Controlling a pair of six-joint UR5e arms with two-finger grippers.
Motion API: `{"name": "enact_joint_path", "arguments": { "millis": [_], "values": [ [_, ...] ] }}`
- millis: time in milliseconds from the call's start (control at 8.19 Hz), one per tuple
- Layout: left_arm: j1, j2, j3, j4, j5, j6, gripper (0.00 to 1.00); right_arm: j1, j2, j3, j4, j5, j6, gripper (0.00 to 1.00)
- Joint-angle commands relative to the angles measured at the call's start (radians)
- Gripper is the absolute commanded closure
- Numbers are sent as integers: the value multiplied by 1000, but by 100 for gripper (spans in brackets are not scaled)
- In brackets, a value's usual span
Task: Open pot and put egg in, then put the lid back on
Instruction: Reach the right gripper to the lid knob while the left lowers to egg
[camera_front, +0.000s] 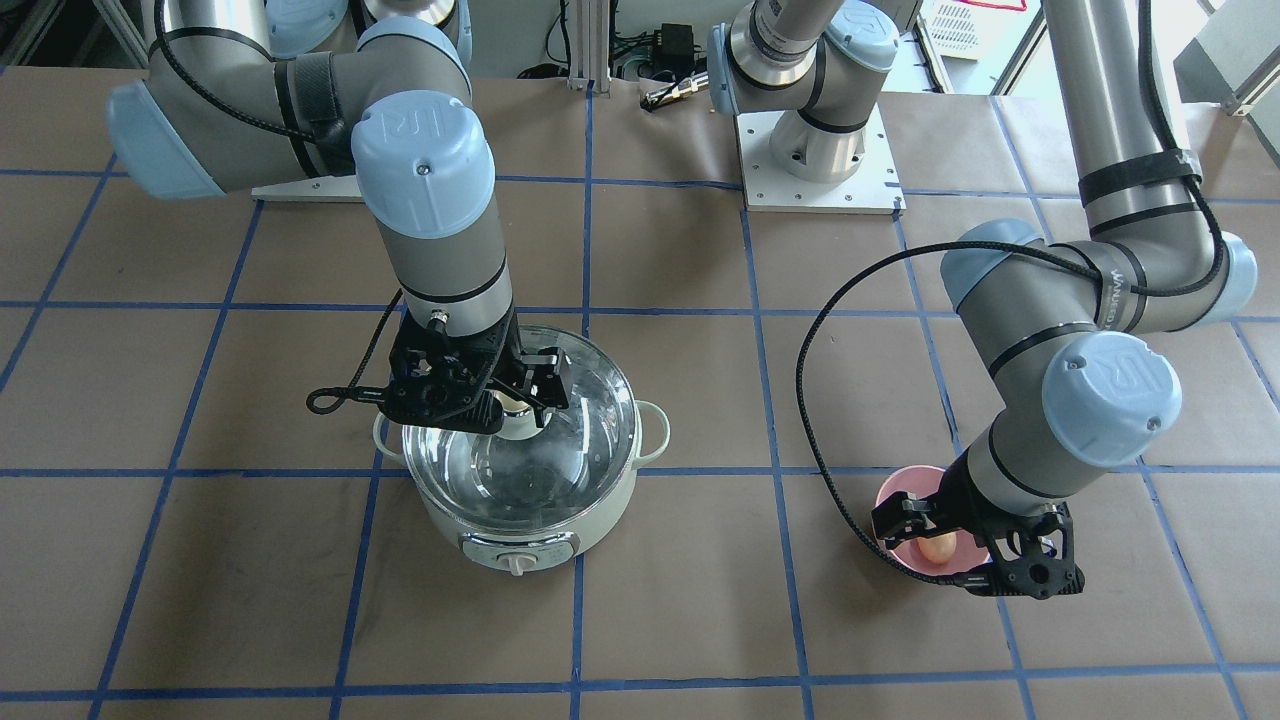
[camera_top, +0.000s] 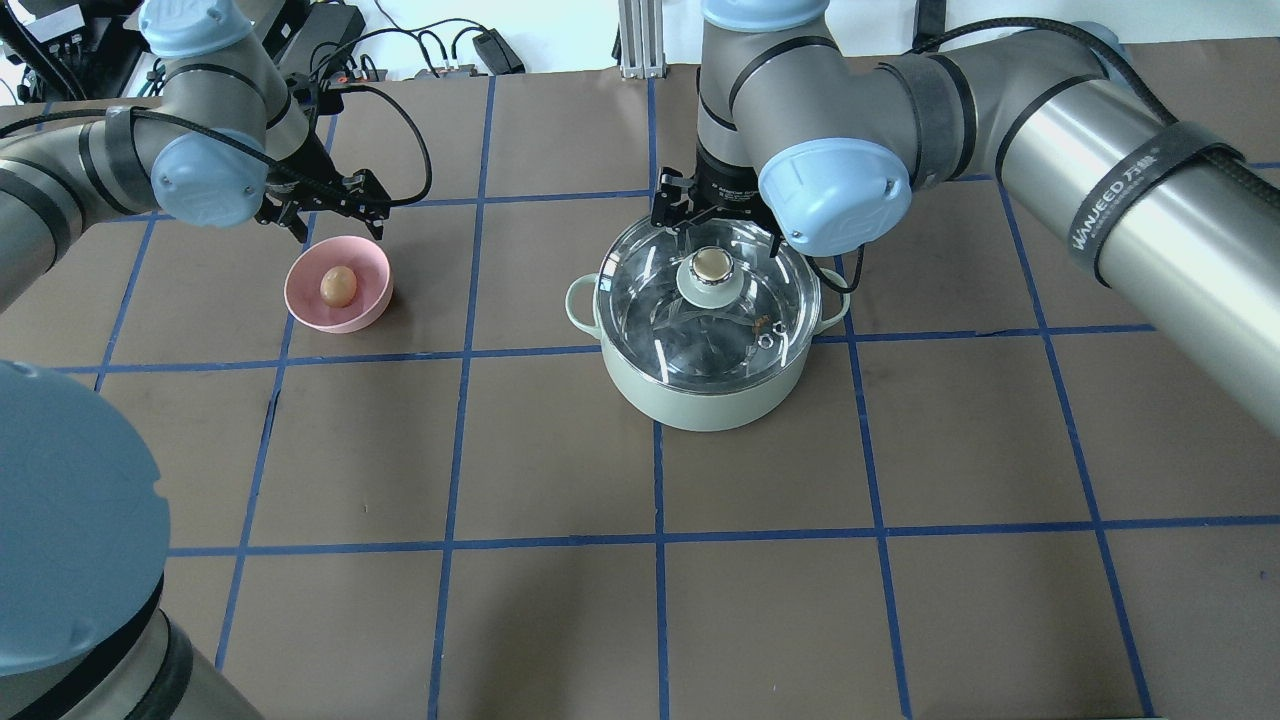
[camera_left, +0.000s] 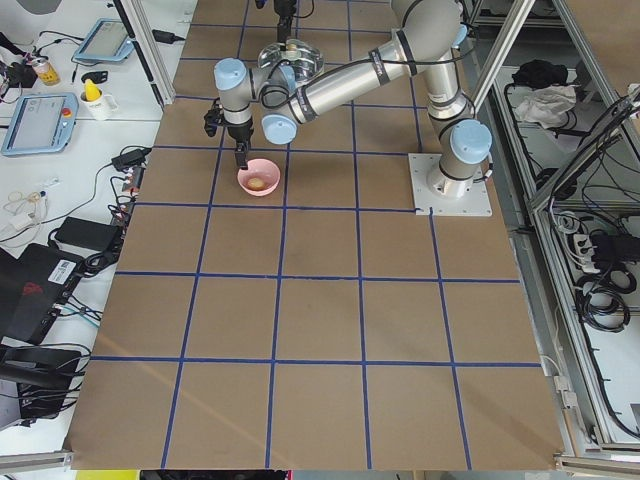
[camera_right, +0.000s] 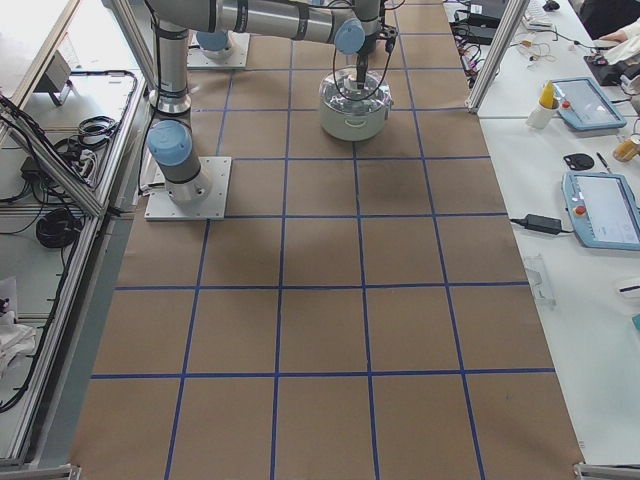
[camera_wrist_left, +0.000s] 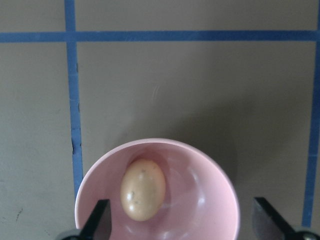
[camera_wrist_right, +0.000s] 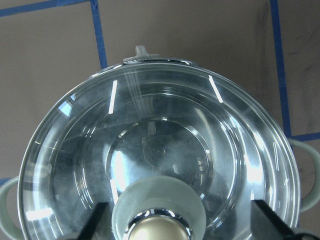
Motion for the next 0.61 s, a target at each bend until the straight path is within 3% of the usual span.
{"name": "enact_joint_path", "arguments": {
  "millis": [0,122,244,366,489],
  "values": [
    [53,8,-72,17,-18,6,0,19,-2,18,8,0,2,0],
    [58,9,-78,16,-18,2,0,20,2,26,4,-3,-18,0],
    [58,6,-78,17,-18,1,0,20,-5,26,-6,-3,-53,9],
    [58,-2,-81,14,-18,-16,2,20,-3,28,11,-1,-50,35],
    [56,-7,-87,17,-18,-27,3,19,-5,26,25,-1,-53,54]
  ]
}}
